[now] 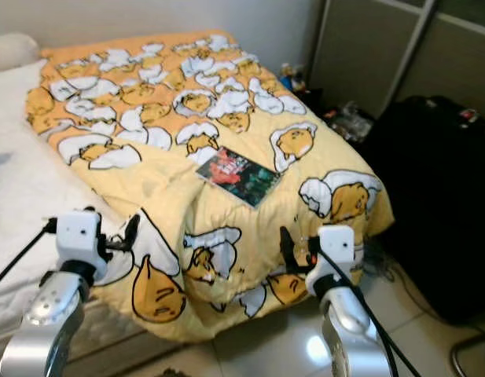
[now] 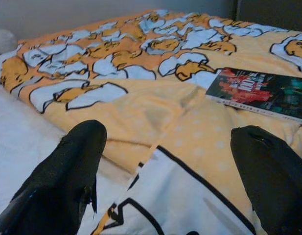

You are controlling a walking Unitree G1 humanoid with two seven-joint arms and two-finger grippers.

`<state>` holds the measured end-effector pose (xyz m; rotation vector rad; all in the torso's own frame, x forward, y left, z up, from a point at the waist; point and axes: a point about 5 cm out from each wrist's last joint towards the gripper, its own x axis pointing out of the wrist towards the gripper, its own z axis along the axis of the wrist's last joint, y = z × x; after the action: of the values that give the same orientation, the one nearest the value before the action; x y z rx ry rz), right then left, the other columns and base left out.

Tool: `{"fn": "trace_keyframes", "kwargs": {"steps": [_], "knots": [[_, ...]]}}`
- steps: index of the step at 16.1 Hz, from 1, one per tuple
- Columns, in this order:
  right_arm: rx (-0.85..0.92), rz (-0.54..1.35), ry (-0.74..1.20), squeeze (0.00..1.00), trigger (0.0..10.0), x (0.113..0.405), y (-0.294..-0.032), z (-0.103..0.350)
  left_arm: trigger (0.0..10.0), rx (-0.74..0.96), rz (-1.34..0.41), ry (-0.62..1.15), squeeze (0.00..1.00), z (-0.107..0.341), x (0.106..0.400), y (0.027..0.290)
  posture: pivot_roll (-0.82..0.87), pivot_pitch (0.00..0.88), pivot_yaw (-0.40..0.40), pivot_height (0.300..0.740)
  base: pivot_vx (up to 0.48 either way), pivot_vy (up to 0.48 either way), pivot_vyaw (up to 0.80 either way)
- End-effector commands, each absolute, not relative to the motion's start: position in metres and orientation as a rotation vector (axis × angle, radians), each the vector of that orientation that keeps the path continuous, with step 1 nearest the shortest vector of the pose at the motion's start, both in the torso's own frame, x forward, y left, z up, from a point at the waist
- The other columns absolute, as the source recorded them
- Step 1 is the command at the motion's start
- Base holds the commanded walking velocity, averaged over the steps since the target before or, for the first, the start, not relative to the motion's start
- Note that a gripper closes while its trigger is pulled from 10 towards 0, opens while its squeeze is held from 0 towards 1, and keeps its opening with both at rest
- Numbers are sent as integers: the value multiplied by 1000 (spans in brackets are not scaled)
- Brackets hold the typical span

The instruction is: Clean up the room

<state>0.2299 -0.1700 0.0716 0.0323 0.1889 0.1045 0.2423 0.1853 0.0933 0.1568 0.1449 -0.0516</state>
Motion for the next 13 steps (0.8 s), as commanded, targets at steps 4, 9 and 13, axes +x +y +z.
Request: {"fn": "trace_keyframes", "kwargs": {"steps": [4,9,13], "knots": [[27,89,187,0,10000,230,-173,72,10000,167,-72,134,0,97,245,182,-38,0,48,740,0,308,0],[16,88,178,0,10000,235,-172,74,10000,171,-73,130,0,98,246,183,-36,0,46,740,0,308,0],[4,104,174,0,10000,236,-169,74,10000,168,-70,133,0,97,246,184,-35,0,44,740,0,308,0]]}}
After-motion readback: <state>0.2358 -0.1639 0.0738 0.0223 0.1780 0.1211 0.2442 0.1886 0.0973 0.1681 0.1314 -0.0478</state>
